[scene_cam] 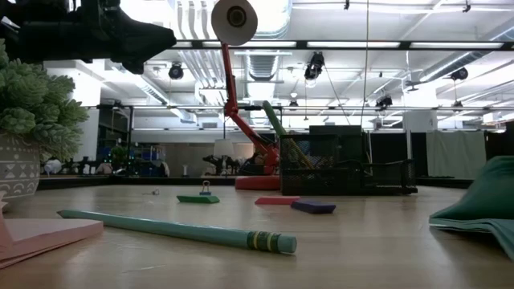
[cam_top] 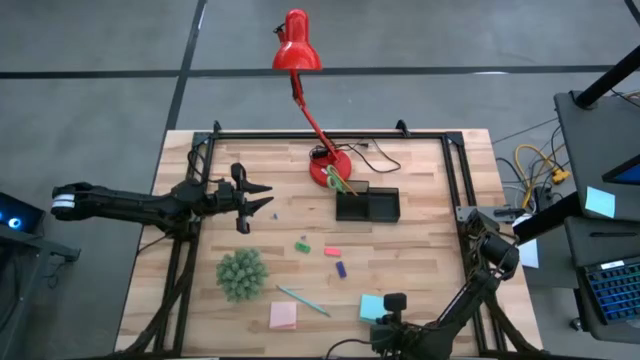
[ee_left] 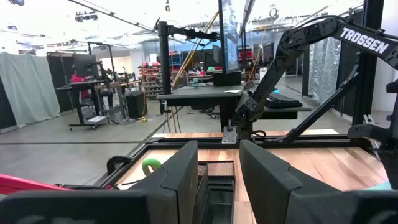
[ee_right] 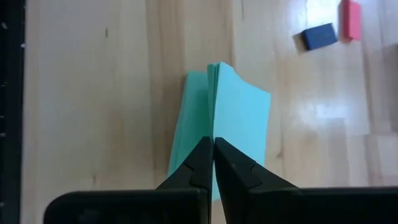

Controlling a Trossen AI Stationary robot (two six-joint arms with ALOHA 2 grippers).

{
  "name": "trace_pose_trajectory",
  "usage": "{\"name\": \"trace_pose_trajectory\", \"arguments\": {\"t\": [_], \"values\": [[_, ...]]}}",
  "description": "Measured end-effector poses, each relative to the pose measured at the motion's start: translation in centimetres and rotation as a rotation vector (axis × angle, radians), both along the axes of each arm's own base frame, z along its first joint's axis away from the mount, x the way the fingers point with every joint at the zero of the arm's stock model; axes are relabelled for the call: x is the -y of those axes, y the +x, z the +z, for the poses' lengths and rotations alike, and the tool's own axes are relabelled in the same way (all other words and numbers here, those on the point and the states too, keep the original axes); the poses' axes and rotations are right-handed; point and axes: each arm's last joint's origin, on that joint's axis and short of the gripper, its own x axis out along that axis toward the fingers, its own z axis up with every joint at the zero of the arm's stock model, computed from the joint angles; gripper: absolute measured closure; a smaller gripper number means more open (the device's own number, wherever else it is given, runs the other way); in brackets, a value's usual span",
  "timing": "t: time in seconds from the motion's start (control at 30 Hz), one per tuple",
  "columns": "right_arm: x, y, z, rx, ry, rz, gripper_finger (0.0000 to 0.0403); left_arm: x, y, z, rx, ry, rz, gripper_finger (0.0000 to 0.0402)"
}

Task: Pick and place office supplies into organizer
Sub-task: Put the top blue sticky note into the right compartment of the desk organizer

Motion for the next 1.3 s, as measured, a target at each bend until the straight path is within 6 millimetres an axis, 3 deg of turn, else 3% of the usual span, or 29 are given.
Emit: {"name": "trace_pose_trajectory", "arguments": {"t": [0.4, 0.9, 1.13, 1.3], "values": [[-0.1, -0.1, -0.2, -0.026, 0.034, -0.006, 0.0382, 0.0, 0.0, 0.0, 0.000, 0.000, 0.000, 0.0294], [-0.3, 0.4, -0.3, -0.015, 0.085, -0.006, 0.0245, 0.0, 0.0, 0.0, 0.000, 0.000, 0.000, 0.0294], [1.2, 0.7, -1.7, -0.046, 0.045, -0.037, 0.0208, 0.0, 0.0, 0.0, 0.000, 0.000, 0.000, 0.0294], [1.6, 1.7, -2.5, -0.094, 0.151, -0.028, 0.0200, 0.0, 0.0, 0.0, 0.000, 0.001, 0.000, 0.0294]]}}
